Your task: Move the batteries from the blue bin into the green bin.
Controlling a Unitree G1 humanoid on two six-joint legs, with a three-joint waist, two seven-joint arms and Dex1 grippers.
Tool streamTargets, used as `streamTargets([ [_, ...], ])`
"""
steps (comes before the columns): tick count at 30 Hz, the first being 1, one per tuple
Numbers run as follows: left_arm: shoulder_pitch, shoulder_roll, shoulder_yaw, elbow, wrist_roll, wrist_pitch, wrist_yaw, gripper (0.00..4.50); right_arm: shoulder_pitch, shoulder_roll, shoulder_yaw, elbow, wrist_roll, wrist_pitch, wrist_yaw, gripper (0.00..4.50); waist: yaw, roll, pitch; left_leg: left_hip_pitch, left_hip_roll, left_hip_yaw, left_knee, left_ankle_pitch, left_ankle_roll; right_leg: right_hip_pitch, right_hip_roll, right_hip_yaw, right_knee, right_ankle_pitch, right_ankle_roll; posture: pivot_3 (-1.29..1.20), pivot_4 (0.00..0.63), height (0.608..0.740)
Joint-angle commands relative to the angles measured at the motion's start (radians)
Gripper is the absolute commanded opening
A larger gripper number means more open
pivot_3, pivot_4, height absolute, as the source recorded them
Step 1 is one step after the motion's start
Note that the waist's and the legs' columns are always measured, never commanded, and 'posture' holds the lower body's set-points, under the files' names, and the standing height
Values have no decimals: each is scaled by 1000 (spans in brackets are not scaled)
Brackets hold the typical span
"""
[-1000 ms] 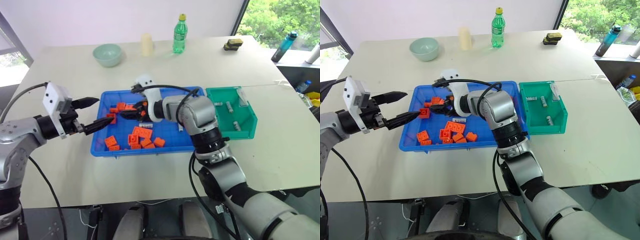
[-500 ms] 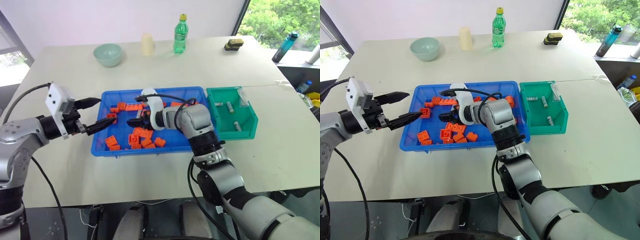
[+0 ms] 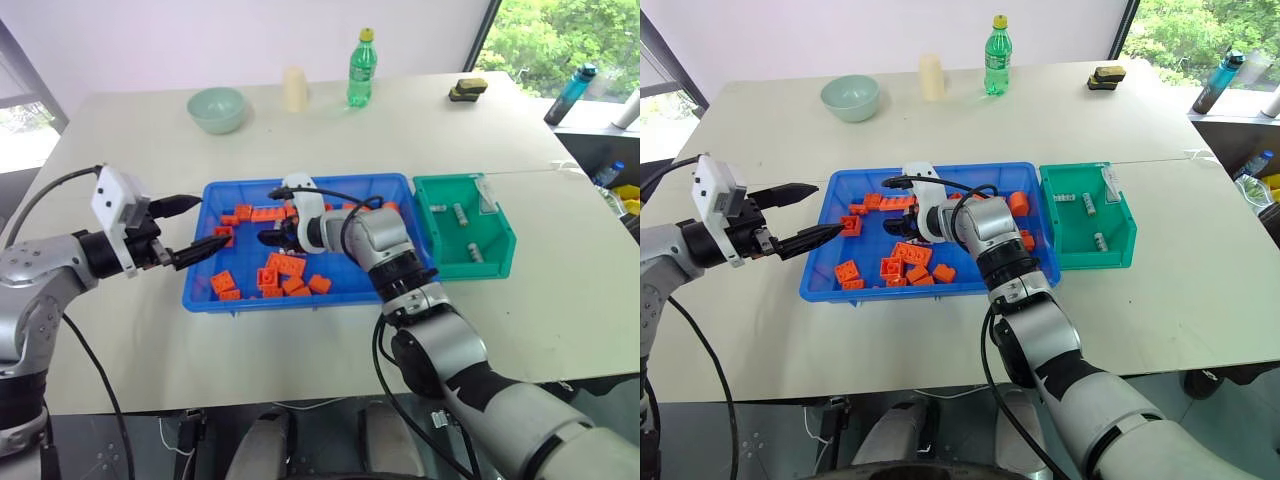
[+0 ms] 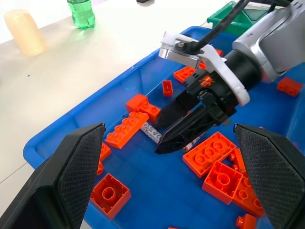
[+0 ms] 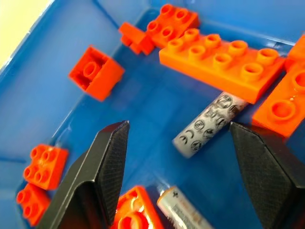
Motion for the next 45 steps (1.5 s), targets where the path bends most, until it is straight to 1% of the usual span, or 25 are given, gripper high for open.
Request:
streamTargets([
  [1,-19,11,15,-9,-1,-15,2,4500,-44,9,-7,57,-20,-68,-24,3417,1,0,0,0,0,0,0,0,0,0,0,0,0,0,0,0,150,727],
  [5,-25,7,10,-7,1,-16,3,4500,-48,15,12,104,-38,-115,-24,3417,2,0,0,0,0,0,1,0,0,1,0,0,0,0,0,0,150,727],
  [6,-25,6,9,-8,1,-16,4,4500,-45,15,23,110,-47,-127,-22,2896,2,0,0,0,0,-1,1,0,0,1,0,0,0,0,0,0,150,727],
  [7,-25,5,8,-8,1,-16,4,4500,-38,13,44,112,-65,-146,-18,2558,2,0,0,0,0,-1,1,0,0,1,0,0,0,0,0,0,150,727],
  [9,-27,5,7,-7,1,-16,3,4500,-26,15,74,113,-91,-174,-10,1626,0,0,0,0,0,-1,1,0,0,0,0,0,0,0,0,0,150,727],
  [10,-28,5,6,-6,1,-16,3,4500,-21,16,85,112,-102,-184,-6,1015,0,0,0,0,0,-1,1,0,0,0,0,0,0,0,0,0,150,727],
  [11,-29,5,5,-5,1,-16,3,4500,-16,16,97,106,-112,-195,-2,638,-2,0,0,0,0,-1,1,0,0,0,0,0,0,0,0,0,150,727],
  [12,-30,5,5,-5,1,-16,3,4500,-11,17,103,100,-117,-200,2,165,-2,0,0,0,0,-1,0,0,0,0,0,0,0,0,0,0,150,727],
  [13,-30,5,5,-3,2,-17,2,4500,-5,17,106,84,-116,-194,8,74,-3,0,0,0,0,-1,0,0,0,0,0,0,0,0,0,0,150,727],
  [16,-31,6,4,0,2,-18,-1,4500,7,12,110,36,-111,-165,28,77,-3,0,0,0,0,-1,0,0,0,0,0,0,0,0,0,0,150,727],
  [18,-30,4,2,1,-1,-16,-3,4500,25,-7,112,-60,-83,-94,74,77,-1,0,0,0,0,-1,0,0,0,0,0,0,0,0,0,0,150,727],
  [21,-22,-2,-8,-6,-14,-7,-13,4500,67,-122,88,-395,49,164,199,77,6,0,0,-1,0,-1,1,0,0,0,0,0,0,0,0,0,150,727],
  [22,-18,-3,-11,-8,-17,-5,-18,4500,75,-167,48,-501,106,261,222,77,8,0,0,-2,-1,-2,2,0,0,0,0,0,0,0,0,0,150,727],
  [23,-15,-4,-12,-8,-18,-5,-22,4500,80,-192,18,-565,141,323,227,77,10,0,0,-4,-1,-3,2,0,0,0,0,0,0,0,0,0,150,727],
  [24,-13,-5,-15,-8,-21,-5,-26,4500,78,-241,-41,-632,189,406,240,77,11,0,0,-4,-1,-3,3,0,0,-1,0,0,0,0,0,0,150,727],
  [27,-15,-12,-22,-5,-31,2,-39,4500,63,-364,-201,-751,272,559,247,77,28,0,0,-4,-1,-3,3,0,0,-1,0,0,-1,0,0,0,150,727],
  [30,-11,-21,-33,-17,-50,13,-53,4500,83,-530,-260,-793,276,577,246,77,32,0,0,-4,-1,-1,3,0,0,0,-1,0,-2,0,0,0,150,727],
  [34,-1,-26,-76,-33,-54,10,-87,4500,171,-762,-337,-792,259,550,257,77,40,0,0,-5,-2,0,3,0,1,0,-2,0,-2,0,0,0,150,727],
  [37,-8,-28,-101,-29,-53,5,-108,4500,291,-875,-356,-825,252,505,260,77,50,0,0,-5,-3,2,3,-1,1,0,-3,0,-3,0,0,0,150,727],
  [40,-23,-23,-115,-23,-51,-5,-137,4500,389,-910,-394,-858,271,499,254,77,46,0,0,-4,-1,6,3,-1,1,0,-3,0,-4,0,0,0,150,727],
  [42,-40,-22,-120,-14,-50,-6,-148,4500,428,-913,-406,-878,278,499,243,1123,44,0,0,-4,0,7,3,0,1,-1,-2,0,-4,0,0,0,150,727],
  [45,-70,-24,-132,0,-43,-11,-161,4500,479,-928,-380,-891,256,451,228,2352,46,0,0,-4,0,7,3,0,1,0,-2,0,-4,0,0,0,150,727],
])
